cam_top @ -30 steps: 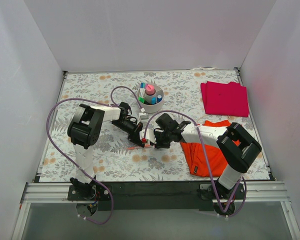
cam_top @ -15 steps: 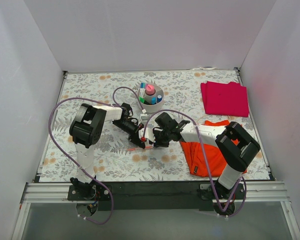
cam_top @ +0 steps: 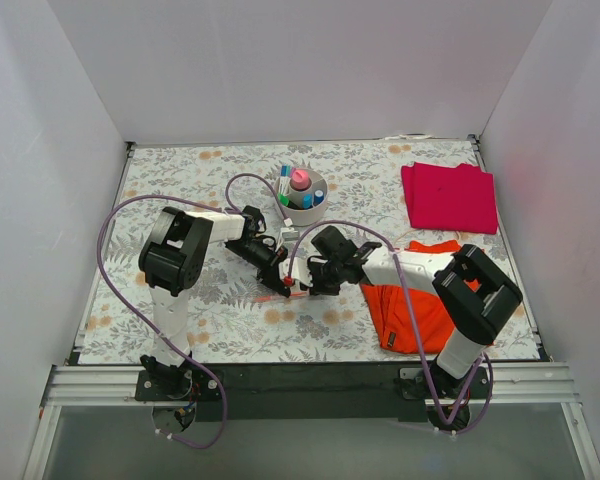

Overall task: Sort the stationery into containers
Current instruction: Close the pen cap on the pen.

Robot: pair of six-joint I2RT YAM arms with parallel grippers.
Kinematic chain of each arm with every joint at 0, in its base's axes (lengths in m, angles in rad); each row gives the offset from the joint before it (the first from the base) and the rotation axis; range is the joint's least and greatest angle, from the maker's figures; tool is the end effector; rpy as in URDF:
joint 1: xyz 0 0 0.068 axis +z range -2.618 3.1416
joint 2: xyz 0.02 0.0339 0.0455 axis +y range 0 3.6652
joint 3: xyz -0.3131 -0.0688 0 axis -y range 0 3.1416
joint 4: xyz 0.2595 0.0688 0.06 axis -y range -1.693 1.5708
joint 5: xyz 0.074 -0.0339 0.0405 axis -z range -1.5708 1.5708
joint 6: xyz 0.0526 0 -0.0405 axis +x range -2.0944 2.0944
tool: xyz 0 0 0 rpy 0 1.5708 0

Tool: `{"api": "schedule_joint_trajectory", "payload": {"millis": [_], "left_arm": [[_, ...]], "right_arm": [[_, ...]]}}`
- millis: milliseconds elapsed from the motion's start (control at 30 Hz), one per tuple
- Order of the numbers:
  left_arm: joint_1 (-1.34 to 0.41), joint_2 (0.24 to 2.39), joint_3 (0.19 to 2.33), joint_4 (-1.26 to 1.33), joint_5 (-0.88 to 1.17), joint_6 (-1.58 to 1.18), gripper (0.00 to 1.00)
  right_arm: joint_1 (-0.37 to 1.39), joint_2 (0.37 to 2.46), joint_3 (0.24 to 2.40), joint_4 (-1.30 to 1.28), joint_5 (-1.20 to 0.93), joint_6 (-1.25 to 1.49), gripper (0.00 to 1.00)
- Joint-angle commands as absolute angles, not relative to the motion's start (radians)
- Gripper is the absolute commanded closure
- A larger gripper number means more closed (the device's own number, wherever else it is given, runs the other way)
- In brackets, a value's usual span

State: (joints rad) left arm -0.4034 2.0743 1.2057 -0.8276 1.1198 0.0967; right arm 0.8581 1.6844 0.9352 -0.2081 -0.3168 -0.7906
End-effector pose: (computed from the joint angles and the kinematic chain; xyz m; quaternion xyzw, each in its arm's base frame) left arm 0.3239 -0.1897 0.1322 -0.1770 -0.8276 0.5157 0.1334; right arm 0.2215 0.2814 0.1904 -0.7234 0.6043 0.1603 0.2929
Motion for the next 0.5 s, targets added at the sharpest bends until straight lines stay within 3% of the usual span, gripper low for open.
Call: {"api": "schedule_joint_trajectory", "payload": {"millis": [0, 467], "left_arm": [[-0.407, 2.069, 1.213, -0.819, 1.086, 0.120, 1.00], [-0.408, 2.074, 1.235, -0.804, 1.089, 0.107, 1.00]], "right_arm": [[0.854, 1.638, 0.920, -0.216, -0.334, -0.805, 0.99], [0.848, 1.632, 0.937, -0.222, -0.347, -0.795, 0.99]]}}
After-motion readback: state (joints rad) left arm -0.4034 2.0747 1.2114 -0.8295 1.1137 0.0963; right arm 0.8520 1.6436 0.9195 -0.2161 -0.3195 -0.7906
